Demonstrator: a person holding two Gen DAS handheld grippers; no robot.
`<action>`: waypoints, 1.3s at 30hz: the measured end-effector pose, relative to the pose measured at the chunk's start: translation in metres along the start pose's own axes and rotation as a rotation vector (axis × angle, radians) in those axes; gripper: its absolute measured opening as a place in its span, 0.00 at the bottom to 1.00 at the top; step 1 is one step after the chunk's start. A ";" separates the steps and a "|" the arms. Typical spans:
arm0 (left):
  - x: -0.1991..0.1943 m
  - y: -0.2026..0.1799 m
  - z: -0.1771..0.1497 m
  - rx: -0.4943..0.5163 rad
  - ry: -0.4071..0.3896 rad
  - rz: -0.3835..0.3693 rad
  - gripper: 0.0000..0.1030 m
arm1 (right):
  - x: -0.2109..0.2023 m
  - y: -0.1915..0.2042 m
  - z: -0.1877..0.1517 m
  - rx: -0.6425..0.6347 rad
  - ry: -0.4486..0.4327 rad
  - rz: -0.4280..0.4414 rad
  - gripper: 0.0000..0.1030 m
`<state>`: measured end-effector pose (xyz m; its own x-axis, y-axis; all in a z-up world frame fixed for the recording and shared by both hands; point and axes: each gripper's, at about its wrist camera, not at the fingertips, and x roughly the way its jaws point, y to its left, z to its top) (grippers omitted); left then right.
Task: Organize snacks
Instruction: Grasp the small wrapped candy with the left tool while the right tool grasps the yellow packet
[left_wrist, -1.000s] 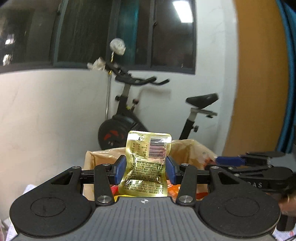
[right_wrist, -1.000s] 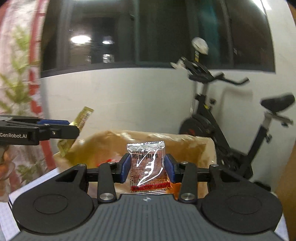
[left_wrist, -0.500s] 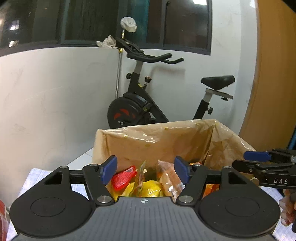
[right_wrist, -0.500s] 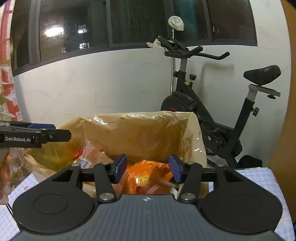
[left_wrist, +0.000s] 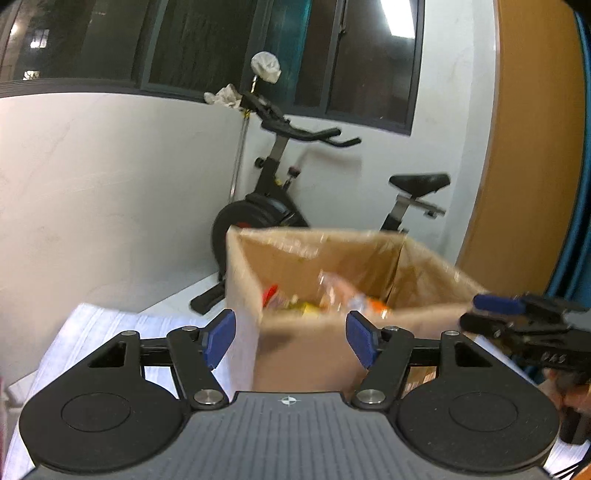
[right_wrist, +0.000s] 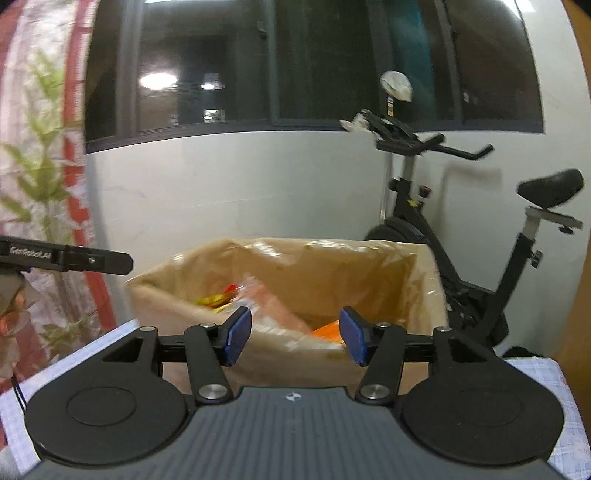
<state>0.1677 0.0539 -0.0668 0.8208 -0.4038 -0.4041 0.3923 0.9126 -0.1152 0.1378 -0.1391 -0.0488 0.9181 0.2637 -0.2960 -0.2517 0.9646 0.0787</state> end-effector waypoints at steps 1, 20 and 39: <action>-0.003 -0.002 -0.007 0.005 0.006 0.004 0.66 | -0.003 0.004 -0.004 -0.012 -0.001 0.006 0.55; 0.025 -0.002 -0.120 -0.035 0.210 0.055 0.62 | 0.018 0.011 -0.107 -0.042 0.277 0.093 0.55; 0.037 -0.012 -0.149 0.023 0.277 0.031 0.62 | 0.050 0.010 -0.162 -0.079 0.383 0.030 0.48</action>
<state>0.1314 0.0379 -0.2152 0.6888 -0.3402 -0.6402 0.3809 0.9212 -0.0797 0.1318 -0.1162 -0.2170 0.7329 0.2573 -0.6298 -0.3131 0.9494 0.0235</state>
